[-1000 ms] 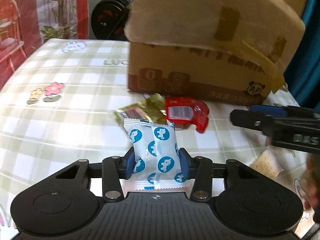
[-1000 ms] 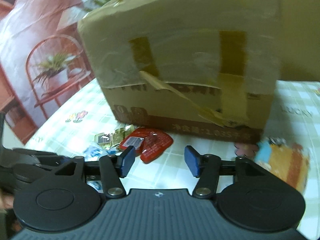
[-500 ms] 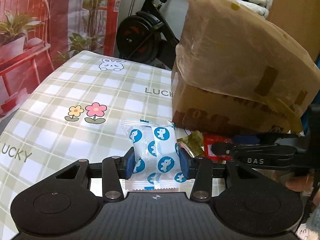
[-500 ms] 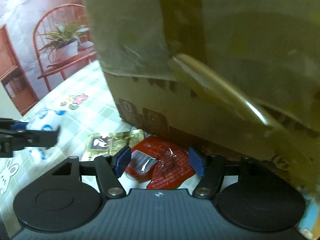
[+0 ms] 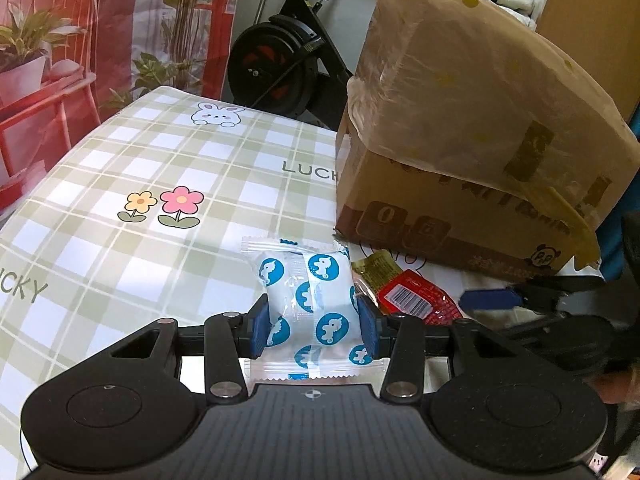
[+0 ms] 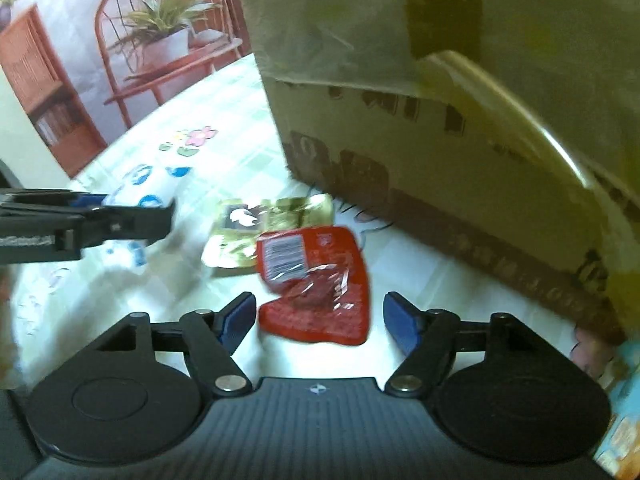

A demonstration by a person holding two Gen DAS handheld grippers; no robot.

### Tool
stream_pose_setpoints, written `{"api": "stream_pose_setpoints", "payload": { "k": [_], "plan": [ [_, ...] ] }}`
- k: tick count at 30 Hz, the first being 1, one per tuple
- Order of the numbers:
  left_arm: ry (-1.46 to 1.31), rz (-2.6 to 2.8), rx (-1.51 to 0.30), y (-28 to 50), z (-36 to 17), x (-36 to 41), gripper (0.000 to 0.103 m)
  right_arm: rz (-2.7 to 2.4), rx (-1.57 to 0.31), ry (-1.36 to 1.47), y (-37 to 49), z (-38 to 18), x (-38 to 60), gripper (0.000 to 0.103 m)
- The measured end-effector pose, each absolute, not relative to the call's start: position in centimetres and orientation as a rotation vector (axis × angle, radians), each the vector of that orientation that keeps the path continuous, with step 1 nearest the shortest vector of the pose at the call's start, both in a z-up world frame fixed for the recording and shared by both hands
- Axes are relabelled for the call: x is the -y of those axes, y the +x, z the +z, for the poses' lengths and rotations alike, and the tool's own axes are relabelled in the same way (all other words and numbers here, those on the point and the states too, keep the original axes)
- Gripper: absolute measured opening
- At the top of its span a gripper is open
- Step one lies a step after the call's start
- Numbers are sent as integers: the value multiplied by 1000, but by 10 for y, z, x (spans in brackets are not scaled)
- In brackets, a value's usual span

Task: Organize snacks
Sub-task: 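Grasp the white-blue candy packet with the left tool while the right tool grasps another red packet, then carry the white-blue packet and red packet into the lined bin and release both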

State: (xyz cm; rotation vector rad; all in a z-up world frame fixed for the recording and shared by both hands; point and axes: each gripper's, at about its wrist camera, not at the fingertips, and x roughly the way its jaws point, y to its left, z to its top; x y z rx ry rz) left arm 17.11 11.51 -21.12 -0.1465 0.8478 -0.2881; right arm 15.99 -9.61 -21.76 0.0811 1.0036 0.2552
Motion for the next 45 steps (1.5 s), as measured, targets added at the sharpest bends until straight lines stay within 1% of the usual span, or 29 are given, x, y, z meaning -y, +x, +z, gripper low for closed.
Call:
{"api": "stream_pose_setpoints", "payload": {
  "k": [4, 6, 7, 8, 9, 10, 11, 16, 19, 21, 25, 32, 35, 40, 45],
  "plan": [
    [-145, -288, -846, 168, -210, -117, 47, 238, -994, 64, 165, -222, 89, 75],
    [-143, -288, -845, 167, -210, -118, 47, 238, -999, 8, 165, -222, 80, 73],
    [-142, -288, -845, 165, -210, -118, 47, 227, -1000, -26, 166, -224, 74, 69],
    [-142, -290, -844, 164, -209, -118, 47, 226, -994, -43, 164, -223, 72, 63],
    [-141, -292, -842, 162, -209, -118, 47, 226, -990, -43, 162, -223, 71, 61],
    [-140, -295, -840, 160, -208, -118, 47, 223, -984, -48, 159, -222, 69, 55],
    [-137, -297, -837, 157, -207, -117, 47, 223, -977, -56, 156, -222, 67, 51],
    [-109, -306, -832, 144, -204, -115, 47, 207, -938, -61, 131, -220, 66, 47],
    [-93, -314, -813, 138, -198, -113, 47, 173, -894, 5, 114, -209, 76, 44],
    [-86, -321, -793, 136, -192, -112, 47, 148, -861, 38, 105, -199, 81, 26],
    [-61, -341, -751, 134, -177, -106, 47, 114, -803, 105, 88, -181, 92, 25],
    [-42, -367, -681, 131, -154, -93, 47, 113, -714, 121, 69, -155, 103, 25],
    [-37, -384, -642, 133, -139, -87, 47, 113, -645, 131, 59, -140, 108, 25],
    [-35, -415, -535, 141, -104, -76, 47, 89, -495, 148, 52, -100, 125, 25],
    [-37, -448, -457, 170, -67, -54, 47, 57, -361, 174, 67, -58, 155, 25]
  ]
}}
